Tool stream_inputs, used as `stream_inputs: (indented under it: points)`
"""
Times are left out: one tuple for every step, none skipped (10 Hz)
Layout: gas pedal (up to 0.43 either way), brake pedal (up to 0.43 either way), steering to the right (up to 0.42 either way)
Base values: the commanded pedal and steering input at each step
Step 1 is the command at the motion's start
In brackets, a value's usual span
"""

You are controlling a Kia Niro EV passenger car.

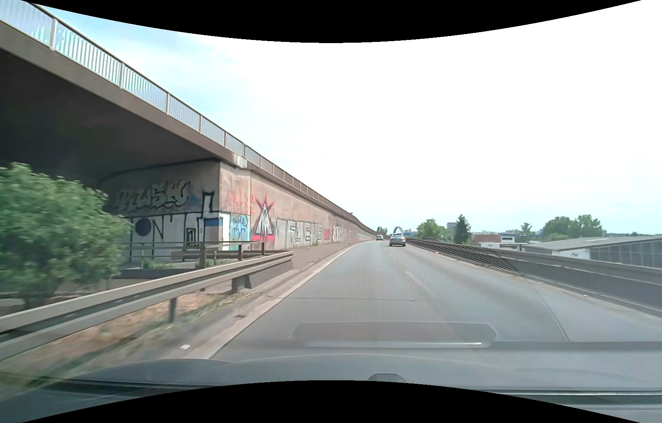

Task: Follow the waypoints while adhering to traffic rules and regulations

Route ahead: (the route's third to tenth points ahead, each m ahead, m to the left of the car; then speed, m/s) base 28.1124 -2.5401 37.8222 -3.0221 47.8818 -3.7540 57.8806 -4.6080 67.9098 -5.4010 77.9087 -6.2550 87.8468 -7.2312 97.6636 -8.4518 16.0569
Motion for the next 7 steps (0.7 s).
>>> stream_inputs:
  points:
    - [0.331, 0.0, 0.015]
    - [0.319, 0.0, 0.013]
    - [0.319, 0.0, 0.011]
    - [0.319, 0.0, 0.009]
    - [0.319, 0.0, 0.009]
    - [0.319, 0.0, 0.008]
    - [0.319, 0.0, 0.008]
